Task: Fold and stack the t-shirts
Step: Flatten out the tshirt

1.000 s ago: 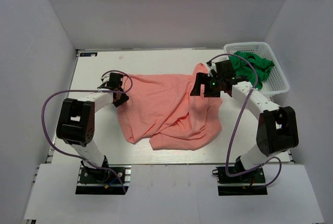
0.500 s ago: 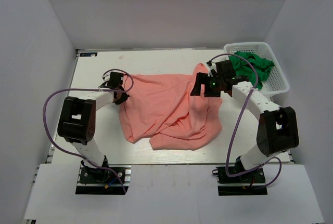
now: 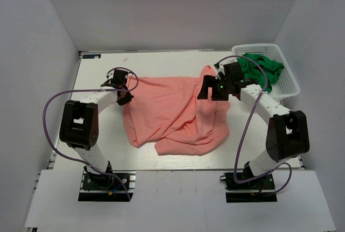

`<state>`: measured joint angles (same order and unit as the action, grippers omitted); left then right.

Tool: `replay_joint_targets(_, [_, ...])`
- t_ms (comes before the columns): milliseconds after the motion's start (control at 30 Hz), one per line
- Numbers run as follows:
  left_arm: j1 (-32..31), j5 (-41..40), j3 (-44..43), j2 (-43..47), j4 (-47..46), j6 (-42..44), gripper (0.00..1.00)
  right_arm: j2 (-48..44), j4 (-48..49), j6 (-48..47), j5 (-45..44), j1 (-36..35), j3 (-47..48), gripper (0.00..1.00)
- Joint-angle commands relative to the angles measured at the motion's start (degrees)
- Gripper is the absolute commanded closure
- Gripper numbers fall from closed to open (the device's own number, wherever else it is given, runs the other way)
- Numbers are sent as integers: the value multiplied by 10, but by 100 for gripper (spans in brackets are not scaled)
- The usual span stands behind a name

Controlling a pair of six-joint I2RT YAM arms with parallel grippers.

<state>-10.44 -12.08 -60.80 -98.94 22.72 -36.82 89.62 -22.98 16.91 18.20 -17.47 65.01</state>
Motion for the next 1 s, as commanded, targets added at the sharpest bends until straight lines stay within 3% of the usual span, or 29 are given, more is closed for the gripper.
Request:
replay_joint_targets(0, [3, 15, -32, 12, 18, 12, 92, 3, 7, -6, 10, 2, 6, 9])
replay_joint_targets(433, [3, 48, -39, -28, 13, 17, 77, -1, 8, -8, 10, 2, 1, 9])
replay_joint_targets(633, [-2, 49, -44, -33, 13, 17, 75, 3, 8, -8, 15, 2, 0, 9])
replay_joint_targets(767, [-2, 36, -57, -21, 43, 23, 60, 6, 10, -7, 19, 2, 0, 9])
replay_joint_targets(800, [-7, 36, -57, -21, 43, 23, 48, 6, 14, -7, 20, 2, 0, 9])
replay_joint_targets(900, [-7, 43, -57, -14, 43, 34, 26, 6, 16, -9, 21, 1, -2, 9])
replay_joint_targets(967, [-7, 48, -51, -14, 43, 34, 26, 5, 15, -9, 23, 2, -3, 9])
